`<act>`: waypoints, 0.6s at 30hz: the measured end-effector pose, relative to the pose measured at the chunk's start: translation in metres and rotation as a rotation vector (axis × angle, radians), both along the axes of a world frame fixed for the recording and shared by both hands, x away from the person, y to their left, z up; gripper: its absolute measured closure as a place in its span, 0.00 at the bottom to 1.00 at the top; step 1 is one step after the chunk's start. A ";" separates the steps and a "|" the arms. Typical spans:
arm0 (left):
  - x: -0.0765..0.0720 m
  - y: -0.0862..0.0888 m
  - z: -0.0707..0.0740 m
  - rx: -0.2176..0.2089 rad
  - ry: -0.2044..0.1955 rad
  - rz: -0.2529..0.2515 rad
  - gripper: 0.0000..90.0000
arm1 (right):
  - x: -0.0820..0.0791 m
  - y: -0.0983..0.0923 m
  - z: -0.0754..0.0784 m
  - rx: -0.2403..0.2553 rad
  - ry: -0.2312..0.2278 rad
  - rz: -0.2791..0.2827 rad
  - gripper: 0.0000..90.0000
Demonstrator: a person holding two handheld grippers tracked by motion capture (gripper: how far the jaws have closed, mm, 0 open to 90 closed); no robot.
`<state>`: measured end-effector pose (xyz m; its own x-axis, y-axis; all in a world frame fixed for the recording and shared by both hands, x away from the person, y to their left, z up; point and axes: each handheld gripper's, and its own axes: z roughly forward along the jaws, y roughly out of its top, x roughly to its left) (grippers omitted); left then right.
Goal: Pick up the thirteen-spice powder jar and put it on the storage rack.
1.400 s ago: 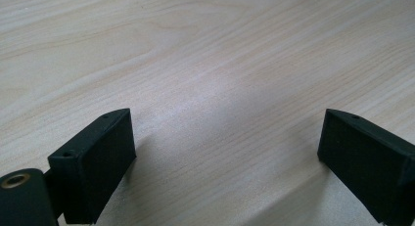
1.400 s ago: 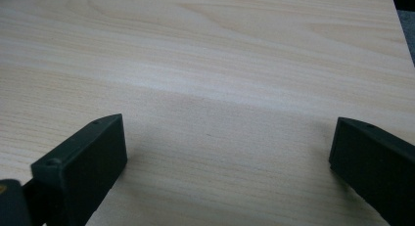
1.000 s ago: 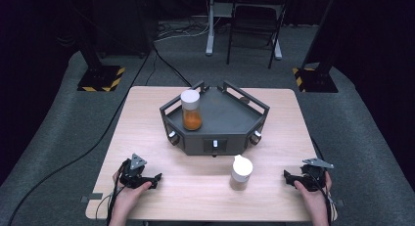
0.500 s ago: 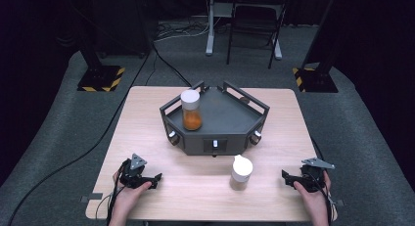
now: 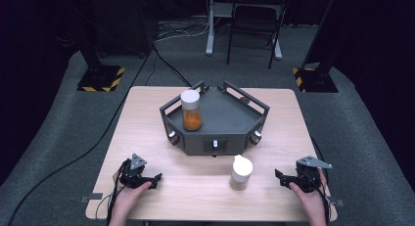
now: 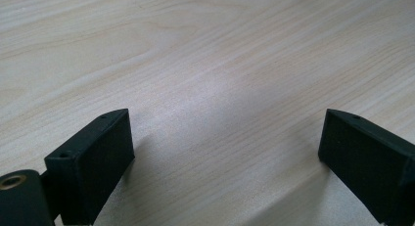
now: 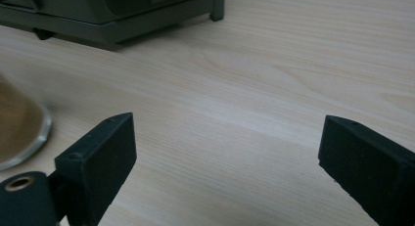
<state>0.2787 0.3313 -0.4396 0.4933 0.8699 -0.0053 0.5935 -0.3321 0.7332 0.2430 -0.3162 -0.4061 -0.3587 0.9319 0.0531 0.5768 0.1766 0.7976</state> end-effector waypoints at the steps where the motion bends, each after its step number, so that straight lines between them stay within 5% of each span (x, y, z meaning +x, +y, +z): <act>1: 0.000 0.000 0.000 0.000 0.000 0.000 0.07 | -0.001 0.001 0.001 0.002 -0.003 0.009 0.07; 18: 0.000 0.000 0.000 0.000 0.000 0.000 0.07 | -0.018 0.020 0.027 0.012 -0.068 0.146 0.07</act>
